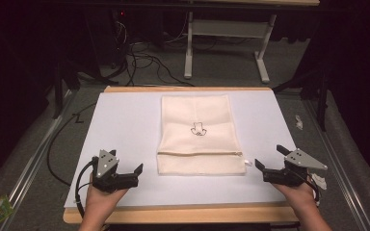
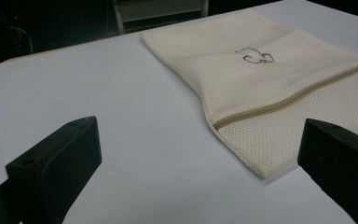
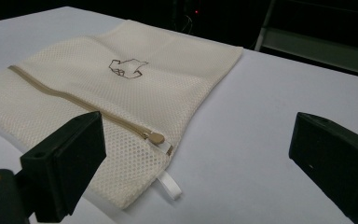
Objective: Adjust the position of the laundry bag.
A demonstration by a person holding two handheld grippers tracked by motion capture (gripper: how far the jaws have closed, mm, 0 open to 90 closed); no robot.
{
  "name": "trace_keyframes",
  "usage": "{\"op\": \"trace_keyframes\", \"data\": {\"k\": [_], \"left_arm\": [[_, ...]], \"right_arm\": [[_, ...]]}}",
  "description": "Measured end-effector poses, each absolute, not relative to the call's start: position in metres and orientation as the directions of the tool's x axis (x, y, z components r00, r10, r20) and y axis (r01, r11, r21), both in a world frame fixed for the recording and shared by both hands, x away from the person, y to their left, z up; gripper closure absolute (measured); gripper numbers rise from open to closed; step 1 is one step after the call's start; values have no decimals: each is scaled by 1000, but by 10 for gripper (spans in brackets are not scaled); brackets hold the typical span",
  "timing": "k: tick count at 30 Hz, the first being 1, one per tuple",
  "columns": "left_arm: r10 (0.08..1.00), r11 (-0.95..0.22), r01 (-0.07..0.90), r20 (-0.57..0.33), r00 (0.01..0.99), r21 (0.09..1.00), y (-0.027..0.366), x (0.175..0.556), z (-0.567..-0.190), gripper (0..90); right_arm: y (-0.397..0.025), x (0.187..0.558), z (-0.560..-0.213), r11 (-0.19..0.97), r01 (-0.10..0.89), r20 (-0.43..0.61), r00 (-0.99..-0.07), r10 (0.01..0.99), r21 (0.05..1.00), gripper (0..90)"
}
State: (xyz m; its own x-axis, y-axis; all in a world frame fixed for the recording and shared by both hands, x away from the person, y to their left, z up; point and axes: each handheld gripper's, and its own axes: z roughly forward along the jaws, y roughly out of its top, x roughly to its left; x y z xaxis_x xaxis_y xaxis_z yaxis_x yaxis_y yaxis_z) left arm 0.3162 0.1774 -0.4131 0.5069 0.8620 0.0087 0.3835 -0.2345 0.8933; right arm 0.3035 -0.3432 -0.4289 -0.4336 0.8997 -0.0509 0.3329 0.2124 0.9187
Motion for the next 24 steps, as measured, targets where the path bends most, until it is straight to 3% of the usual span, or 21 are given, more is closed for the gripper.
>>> {"op": "trace_keyframes", "data": {"k": [9,15,17,24], "left_arm": [[854,-224,374,-3,520,900,178,316,-413,12],[835,-224,372,-20,550,901,173,318,-419,146],[806,-241,414,-57,590,878,165,327,-429,174],[792,-244,458,-97,603,855,139,345,-442,276]], "right_arm": [[-343,305,-429,213,344,-46,-434,900,915,81],[-339,310,-432,220,384,-28,-448,894,897,174],[-336,314,-436,228,410,-17,-457,889,883,220],[-321,332,-451,273,475,-4,-492,870,836,252]]}}
